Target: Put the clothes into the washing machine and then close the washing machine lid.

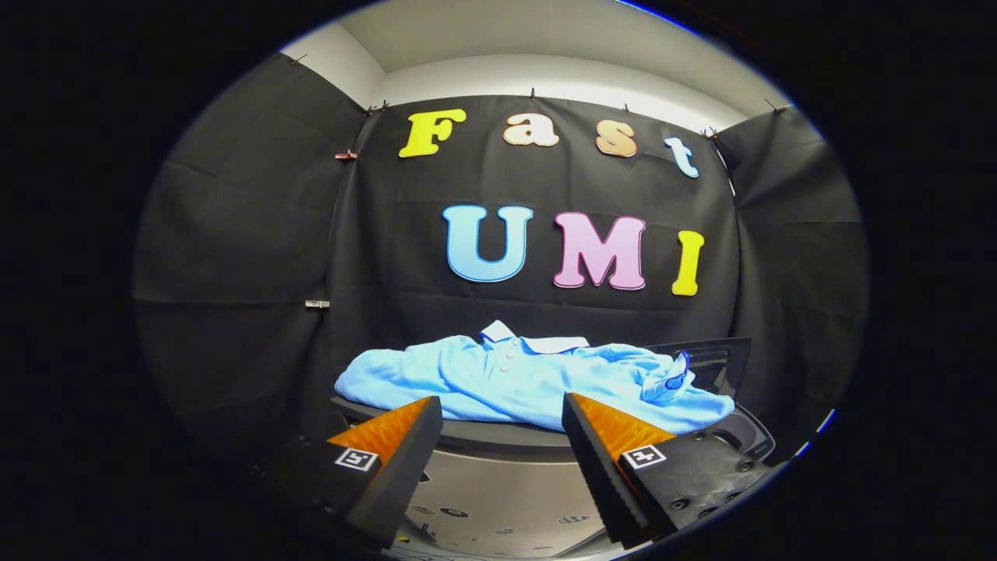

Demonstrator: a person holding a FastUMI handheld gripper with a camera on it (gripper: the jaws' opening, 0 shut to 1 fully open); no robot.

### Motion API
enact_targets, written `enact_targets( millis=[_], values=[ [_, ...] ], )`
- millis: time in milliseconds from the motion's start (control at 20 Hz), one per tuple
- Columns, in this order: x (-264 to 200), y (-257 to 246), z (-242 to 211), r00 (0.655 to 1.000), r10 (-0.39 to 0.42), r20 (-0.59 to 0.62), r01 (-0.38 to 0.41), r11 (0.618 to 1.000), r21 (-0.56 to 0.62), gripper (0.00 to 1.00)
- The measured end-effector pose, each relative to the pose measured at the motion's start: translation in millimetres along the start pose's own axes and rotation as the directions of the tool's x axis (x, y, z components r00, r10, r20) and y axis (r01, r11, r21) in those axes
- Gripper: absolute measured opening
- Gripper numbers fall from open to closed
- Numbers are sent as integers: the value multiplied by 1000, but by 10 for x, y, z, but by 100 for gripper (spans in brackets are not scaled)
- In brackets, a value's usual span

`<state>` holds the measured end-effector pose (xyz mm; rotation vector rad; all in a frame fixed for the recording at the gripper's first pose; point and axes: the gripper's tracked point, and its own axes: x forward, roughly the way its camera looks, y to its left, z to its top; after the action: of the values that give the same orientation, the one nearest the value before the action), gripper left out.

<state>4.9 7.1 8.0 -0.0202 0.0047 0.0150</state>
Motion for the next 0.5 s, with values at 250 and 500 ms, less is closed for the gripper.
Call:
enact_targets(
  millis=[250, 500],
  values=[
    [52, -51, -3, 1000, -14, -21, 13, 1000, -13, 98],
    [31, -68, 17, 1000, -19, -18, 19, 1000, -20, 97]
  ],
)
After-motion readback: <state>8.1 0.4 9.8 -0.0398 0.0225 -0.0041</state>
